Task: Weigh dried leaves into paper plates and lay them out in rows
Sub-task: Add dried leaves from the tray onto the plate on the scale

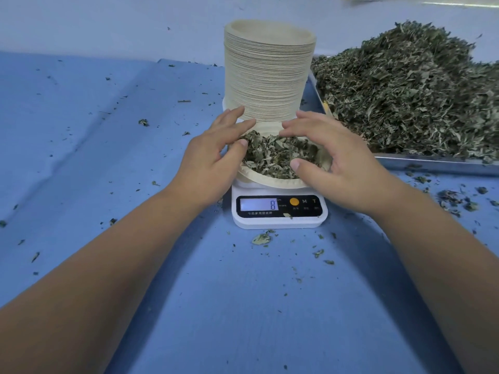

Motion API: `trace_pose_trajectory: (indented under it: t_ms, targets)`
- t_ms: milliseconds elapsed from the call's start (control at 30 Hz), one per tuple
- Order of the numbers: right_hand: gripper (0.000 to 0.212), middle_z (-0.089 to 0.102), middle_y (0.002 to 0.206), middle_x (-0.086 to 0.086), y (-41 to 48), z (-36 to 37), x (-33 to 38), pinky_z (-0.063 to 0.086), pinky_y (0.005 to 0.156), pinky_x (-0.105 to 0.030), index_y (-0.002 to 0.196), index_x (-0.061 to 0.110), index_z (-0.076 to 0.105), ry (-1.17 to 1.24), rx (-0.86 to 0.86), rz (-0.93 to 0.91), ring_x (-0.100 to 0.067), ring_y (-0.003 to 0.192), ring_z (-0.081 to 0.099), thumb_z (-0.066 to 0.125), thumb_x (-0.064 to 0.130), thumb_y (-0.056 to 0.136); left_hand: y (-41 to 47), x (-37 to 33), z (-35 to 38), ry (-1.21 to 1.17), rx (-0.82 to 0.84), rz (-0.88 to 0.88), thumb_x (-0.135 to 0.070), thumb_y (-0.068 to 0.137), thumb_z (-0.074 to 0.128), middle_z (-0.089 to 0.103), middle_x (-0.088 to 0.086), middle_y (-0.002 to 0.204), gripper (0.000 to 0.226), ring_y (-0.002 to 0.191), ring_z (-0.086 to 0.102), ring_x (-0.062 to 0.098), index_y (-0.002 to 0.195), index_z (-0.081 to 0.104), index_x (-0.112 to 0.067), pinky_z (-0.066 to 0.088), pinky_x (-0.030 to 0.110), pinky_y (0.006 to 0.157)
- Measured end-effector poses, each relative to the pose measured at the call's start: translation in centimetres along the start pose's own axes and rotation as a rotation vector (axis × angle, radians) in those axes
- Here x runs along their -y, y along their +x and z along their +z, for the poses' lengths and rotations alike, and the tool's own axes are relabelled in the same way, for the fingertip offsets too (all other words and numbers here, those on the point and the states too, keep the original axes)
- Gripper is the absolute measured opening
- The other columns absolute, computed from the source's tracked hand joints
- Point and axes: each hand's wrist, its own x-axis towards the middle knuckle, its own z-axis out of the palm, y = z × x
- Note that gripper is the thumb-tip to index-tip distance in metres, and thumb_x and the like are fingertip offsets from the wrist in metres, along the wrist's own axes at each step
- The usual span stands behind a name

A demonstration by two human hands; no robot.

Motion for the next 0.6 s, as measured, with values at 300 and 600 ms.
trace_pose_trajectory:
  t_ms: [300, 600]
  targets:
    - [0.009, 0.067, 0.088, 0.007, -0.7, 0.4, 6.3, 0.047, 0.077, -0.025, 0.091, 0.014, 0.075, -0.093, 0.088, -0.338, -0.004, 0.077, 0.054, 0.067, 0.012, 0.087, 0.2, 0.1, 0.0, -0.011, 0.035, -0.001, -0.022, 0.098, 0.045, 0.038, -0.008, 0.162, 0.047, 0.152, 0.024, 0.000, 0.143, 0.059, -0.026, 0.017, 0.025, 0.127]
    - [0.022, 0.060, 0.103, 0.008, -3.3, 1.9, 8.8, 0.051, 0.075, -0.039, 0.104, 0.023, 0.065, -0.347, 0.591, -0.276, -0.016, 0.093, 0.057, 0.045, 0.022, 0.097, 0.0, 0.0, 0.2, -0.012, 0.033, -0.005, -0.016, 0.102, 0.048, 0.038, -0.007, 0.163, 0.044, 0.153, 0.024, 0.003, 0.144, 0.058, -0.024, 0.017, 0.029, 0.128]
